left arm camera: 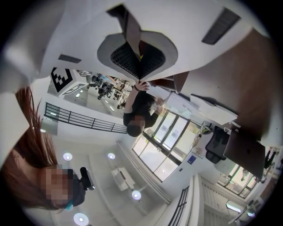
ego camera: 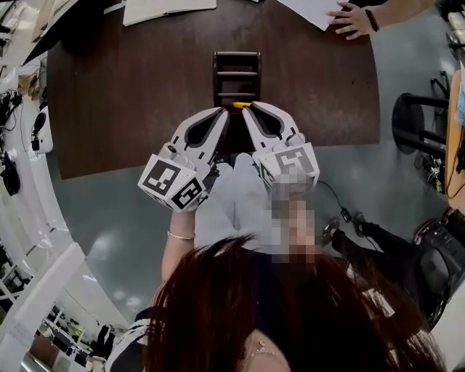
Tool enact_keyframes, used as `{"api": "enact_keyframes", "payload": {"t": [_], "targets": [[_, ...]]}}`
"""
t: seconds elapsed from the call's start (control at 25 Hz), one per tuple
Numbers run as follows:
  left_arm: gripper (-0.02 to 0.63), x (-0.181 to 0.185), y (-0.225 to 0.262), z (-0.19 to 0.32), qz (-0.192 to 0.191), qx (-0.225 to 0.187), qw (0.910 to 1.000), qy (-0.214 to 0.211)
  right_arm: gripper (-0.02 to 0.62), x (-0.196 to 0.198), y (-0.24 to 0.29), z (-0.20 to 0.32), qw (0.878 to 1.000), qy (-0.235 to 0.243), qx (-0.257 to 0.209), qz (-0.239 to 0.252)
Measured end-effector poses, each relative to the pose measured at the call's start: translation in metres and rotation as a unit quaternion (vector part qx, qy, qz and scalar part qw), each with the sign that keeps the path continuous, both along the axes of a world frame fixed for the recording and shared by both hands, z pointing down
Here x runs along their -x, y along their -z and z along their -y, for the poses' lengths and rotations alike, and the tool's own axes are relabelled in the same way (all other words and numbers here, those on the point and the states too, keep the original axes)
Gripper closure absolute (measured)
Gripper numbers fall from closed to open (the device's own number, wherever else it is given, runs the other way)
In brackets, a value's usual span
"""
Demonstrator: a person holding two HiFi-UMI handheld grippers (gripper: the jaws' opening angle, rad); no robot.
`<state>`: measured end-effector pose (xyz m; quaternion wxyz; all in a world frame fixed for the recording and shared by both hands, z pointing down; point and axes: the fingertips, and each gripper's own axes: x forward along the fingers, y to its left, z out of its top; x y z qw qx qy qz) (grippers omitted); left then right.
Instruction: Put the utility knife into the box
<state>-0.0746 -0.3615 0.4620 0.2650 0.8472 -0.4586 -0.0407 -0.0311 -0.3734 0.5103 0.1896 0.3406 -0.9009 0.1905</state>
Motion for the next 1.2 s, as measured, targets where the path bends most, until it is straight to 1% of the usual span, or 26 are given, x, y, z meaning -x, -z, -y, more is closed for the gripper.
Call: {"api": "enact_keyframes", "payload": {"t": [0.32, 0.52, 0.84, 1.08, 1.2], "targets": [[0.606, 0.012, -0.027, -0.001, -0.003, 0.025, 0.9996, 0.011, 0.545, 0.008, -0.035, -0.007, 1.0, -0.007, 0.02, -0.02], [0.606, 0.014, -0.032, -0.005, -0.007, 0.031, 0.9995, 0.007, 0.545, 0.009, -0.039, -0.008, 1.0, -0.012, 0.019, -0.02], [0.606, 0.008, -0.027, -0.007, -0.01, 0.026, 0.9996, -0.001, 0.545, 0.002, -0.027, -0.007, 1.0, -0.02, 0.019, 0.004], [0.606, 0.011, -0.018, -0.01, -0.009, 0.016, 0.9998, -0.003, 0.545, -0.005, -0.004, -0.003, 0.999, -0.038, -0.01, 0.012], [0.606, 0.009, -0.011, -0.01, -0.008, 0.006, 0.9999, -0.006, 0.545, -0.008, 0.009, -0.003, 0.999, -0.039, -0.024, 0.015]]}}
